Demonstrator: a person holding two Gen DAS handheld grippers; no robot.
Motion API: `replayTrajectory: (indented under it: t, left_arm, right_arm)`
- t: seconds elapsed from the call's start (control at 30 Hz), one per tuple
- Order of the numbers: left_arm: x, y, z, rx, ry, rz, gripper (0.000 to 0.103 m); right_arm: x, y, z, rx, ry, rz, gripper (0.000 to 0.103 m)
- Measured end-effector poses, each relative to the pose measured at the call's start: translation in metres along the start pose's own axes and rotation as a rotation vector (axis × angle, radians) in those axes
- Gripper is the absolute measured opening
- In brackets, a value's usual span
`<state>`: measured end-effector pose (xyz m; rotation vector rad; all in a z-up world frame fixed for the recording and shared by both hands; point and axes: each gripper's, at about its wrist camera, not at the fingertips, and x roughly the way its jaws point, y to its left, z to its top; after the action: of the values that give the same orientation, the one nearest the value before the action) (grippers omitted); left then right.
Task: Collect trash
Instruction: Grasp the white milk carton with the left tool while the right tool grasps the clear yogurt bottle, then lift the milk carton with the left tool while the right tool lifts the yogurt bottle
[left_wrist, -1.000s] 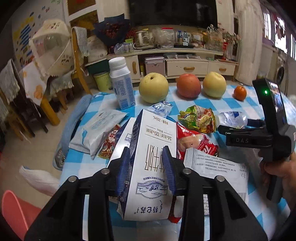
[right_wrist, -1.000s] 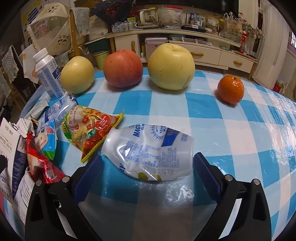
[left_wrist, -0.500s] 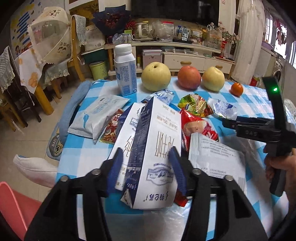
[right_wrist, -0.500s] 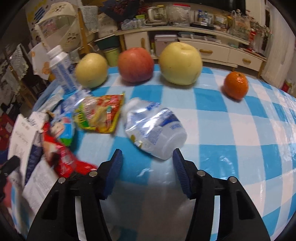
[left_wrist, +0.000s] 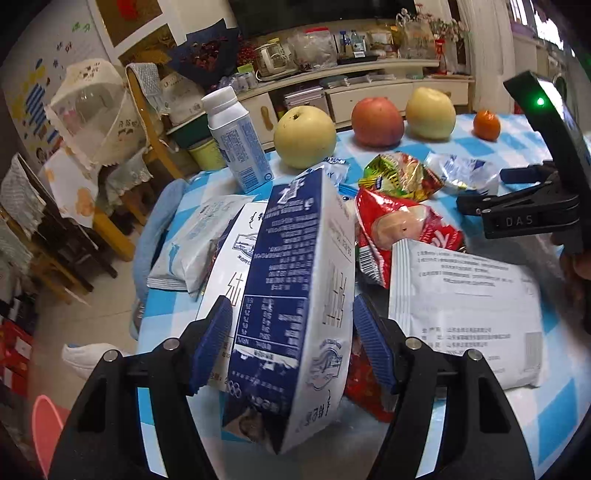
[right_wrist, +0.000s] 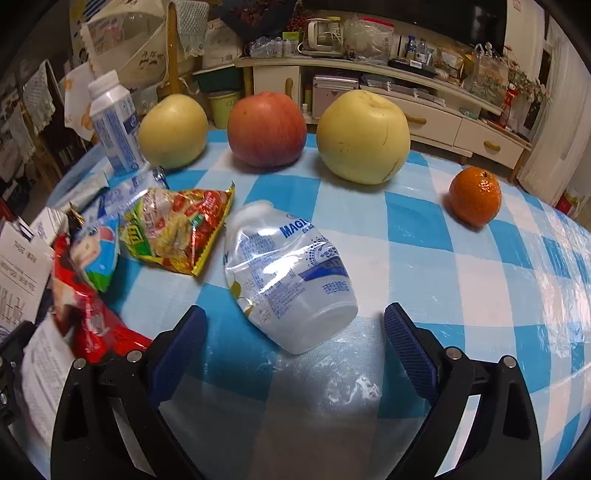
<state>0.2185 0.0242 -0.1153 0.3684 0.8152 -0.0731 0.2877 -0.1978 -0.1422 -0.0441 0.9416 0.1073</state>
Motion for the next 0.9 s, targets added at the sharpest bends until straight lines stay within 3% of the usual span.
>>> replayTrajectory:
  t: [0.3, 0.37, 0.43, 0.53, 0.87, 0.9]
  left_arm:
    - [0.0, -0.001, 0.0, -0.004, -0.01, 0.006, 0.051]
    - [0.0, 0.002, 0.0, -0.024, -0.01, -0.006, 0.044]
    - [-0.001, 0.006, 0.0, -0.046, -0.009, -0.023, 0.038]
    - [-0.003, 0.009, -0.001, -0.071, -0.008, -0.041, 0.038]
    - [-0.018, 0.044, -0.012, -0.21, -0.018, -0.125, 0.038]
    - [-0.021, 0.047, -0.014, -0.221, -0.023, -0.129, 0.038]
  right_arm:
    - [0.009, 0.004, 0.014, -0.011, -0.007, 0.028, 0.096]
    - [0.007, 0.011, 0.013, -0.045, -0.016, 0.015, 0.083]
    - [0.003, 0.018, 0.014, -0.062, -0.019, 0.031, 0.059]
    - [-0.001, 0.026, 0.012, -0.096, -0.026, -0.011, 0.059]
    - [-0.03, 0.034, 0.003, -0.073, -0.064, 0.013, 0.057]
    - [-0.03, 0.034, 0.003, -0.073, -0.064, 0.013, 0.045]
